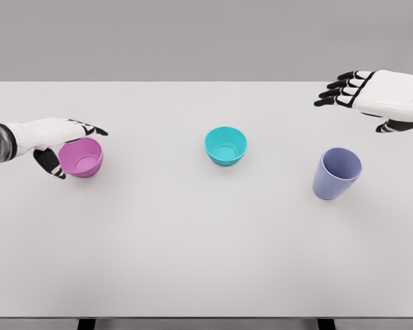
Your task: Stacking bowl and cup with both arms
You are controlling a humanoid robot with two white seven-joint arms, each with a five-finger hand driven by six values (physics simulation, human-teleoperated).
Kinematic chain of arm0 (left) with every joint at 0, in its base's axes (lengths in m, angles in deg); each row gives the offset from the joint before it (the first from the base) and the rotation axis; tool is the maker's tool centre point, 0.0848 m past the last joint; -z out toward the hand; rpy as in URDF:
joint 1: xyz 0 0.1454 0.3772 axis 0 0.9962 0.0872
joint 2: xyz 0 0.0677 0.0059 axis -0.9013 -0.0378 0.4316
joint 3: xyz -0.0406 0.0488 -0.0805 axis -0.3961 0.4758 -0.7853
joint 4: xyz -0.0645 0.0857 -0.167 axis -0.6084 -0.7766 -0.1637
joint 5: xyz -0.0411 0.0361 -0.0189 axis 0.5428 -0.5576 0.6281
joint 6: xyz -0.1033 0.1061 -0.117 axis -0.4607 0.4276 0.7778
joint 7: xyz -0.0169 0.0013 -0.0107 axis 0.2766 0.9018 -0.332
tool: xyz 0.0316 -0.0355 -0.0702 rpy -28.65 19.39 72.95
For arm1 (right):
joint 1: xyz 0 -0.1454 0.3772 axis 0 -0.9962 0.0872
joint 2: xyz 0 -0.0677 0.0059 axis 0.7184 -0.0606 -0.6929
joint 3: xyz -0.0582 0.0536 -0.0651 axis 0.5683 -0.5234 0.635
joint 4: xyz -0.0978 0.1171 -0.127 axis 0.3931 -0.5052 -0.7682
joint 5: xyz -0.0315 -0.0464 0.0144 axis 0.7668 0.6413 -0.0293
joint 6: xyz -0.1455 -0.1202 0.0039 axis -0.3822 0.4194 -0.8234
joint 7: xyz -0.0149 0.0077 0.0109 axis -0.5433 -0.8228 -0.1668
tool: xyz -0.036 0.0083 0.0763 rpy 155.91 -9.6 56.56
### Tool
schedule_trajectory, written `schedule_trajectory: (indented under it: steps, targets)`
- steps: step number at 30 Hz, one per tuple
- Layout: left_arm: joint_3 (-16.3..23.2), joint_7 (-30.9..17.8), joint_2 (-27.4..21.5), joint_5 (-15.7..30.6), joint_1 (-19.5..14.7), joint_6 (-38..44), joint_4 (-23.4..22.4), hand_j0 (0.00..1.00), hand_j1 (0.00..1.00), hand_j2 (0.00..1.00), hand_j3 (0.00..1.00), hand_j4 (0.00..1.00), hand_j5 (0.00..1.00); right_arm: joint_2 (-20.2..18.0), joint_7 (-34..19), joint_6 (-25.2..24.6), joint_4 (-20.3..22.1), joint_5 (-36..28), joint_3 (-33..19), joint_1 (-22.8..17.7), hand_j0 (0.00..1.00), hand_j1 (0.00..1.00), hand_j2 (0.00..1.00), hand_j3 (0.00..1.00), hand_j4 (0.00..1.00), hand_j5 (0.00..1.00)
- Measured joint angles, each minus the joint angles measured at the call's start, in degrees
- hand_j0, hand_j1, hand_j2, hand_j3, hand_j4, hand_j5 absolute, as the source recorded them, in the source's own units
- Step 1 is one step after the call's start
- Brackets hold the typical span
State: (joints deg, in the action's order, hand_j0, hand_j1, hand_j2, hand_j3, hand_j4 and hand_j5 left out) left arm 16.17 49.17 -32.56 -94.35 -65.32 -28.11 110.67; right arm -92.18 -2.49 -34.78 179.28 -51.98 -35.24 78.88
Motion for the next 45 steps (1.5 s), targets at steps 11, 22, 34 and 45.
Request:
schedule_trajectory:
  steps: [11, 22, 34, 45]
  targets:
    - [0.4, 0.0, 2.7, -1.8, 0.1, -0.5, -3.0, 1.00, 1.00, 1.00, 1.00, 1.00, 1.00, -0.9, 0.0, 0.0, 0.0, 0.0, 0.0, -0.1, 1.00, 1.00, 1.00, 1.00, 1.00, 1.00]
    - [1.4, 0.0, 2.8, -2.1, 0.1, -0.9, -3.1, 1.00, 1.00, 1.00, 1.00, 1.00, 1.00, -1.1, 0.0, 0.0, -0.1, 0.0, 0.0, -0.1, 1.00, 1.00, 1.00, 1.00, 1.00, 1.00]
    - [1.7, 0.0, 2.8, -3.2, 0.1, -0.9, -3.3, 1.00, 1.00, 1.00, 1.00, 1.00, 1.00, -1.1, 0.0, 0.0, -0.1, 0.0, 0.0, -0.2, 1.00, 1.00, 1.00, 1.00, 1.00, 1.00]
    - [1.8, 0.0, 3.0, -3.9, 0.0, -1.0, -4.0, 1.00, 1.00, 1.00, 1.00, 1.00, 1.00, -1.2, 0.0, 0.0, -0.2, 0.0, 0.0, -0.2, 1.00, 1.00, 1.00, 1.00, 1.00, 1.00]
